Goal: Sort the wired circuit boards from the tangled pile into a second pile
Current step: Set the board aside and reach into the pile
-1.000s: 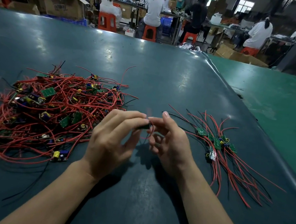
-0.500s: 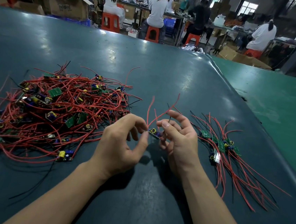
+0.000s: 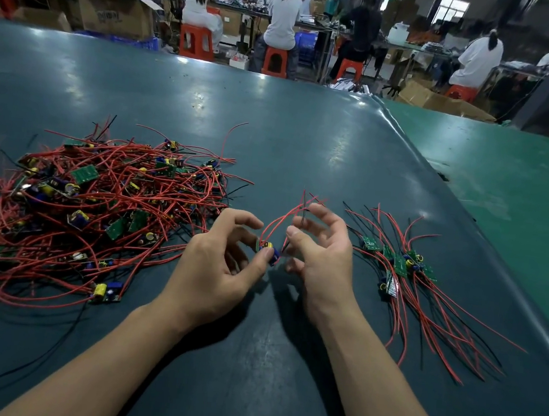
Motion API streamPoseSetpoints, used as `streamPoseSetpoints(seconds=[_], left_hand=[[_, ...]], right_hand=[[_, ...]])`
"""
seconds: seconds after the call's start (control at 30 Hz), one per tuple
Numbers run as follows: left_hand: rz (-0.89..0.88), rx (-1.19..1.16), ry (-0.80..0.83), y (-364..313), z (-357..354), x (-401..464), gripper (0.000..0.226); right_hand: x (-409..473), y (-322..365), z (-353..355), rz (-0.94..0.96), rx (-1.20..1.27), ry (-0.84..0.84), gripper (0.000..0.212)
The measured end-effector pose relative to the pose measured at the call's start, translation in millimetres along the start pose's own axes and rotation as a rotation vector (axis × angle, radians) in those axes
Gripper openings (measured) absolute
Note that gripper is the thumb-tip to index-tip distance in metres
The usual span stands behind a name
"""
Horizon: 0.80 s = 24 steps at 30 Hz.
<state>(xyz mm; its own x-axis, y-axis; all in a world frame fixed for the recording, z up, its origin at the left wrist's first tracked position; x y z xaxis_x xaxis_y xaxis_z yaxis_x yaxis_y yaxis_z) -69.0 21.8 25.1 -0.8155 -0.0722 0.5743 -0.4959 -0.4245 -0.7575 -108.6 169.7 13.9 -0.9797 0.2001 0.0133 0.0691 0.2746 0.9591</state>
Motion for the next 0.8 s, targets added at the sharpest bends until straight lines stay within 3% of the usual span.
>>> streamPoseSetpoints(seconds=[0.1,0.27,0.47,0.63,0.8], left_hand=[[0.000,0.022,0.047,0.4,-3.3,-1.2,0.029],[-0.006,0.050,0.102,2.6,-5.0,-2.8,0.030],[0.015,0.077,0.109,5.7,-5.2,-2.8,0.029],[0.071,0.070,0.139,9.3,-7.3,-3.2,0.031],[0.047,0.039,0.065,4.8,-3.2,-1.6,0.001]], right_hand=[[3.5,-4.3,3.4,-0.075,-0.020,-0.058,0.035],[0.8,-4.0,-2.0,-0.068,-0.025,0.043,0.024],[2.2,-5.4,-1.0,-0.083,0.021,-0.040,0.040],[1.8,-4.8,-2.8,-0.066,0.005,0.039,0.047],[0.7,-6.3,-7.5,-0.047,0.049,0.124,0.048]])
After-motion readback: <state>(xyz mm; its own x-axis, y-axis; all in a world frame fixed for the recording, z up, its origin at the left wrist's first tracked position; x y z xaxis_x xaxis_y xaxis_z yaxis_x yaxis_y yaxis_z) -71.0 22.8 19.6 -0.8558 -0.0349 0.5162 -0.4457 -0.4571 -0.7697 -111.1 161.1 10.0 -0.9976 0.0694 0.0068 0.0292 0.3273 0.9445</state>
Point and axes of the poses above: each hand's wrist, its own x-axis towards the middle knuckle, its own z-axis out of the back of the hand, y = z × x, the point moved 4 cm from there along x, towards the middle knuckle, and after that the axes turned 5 degrees about -y, right-handed, at the moved point
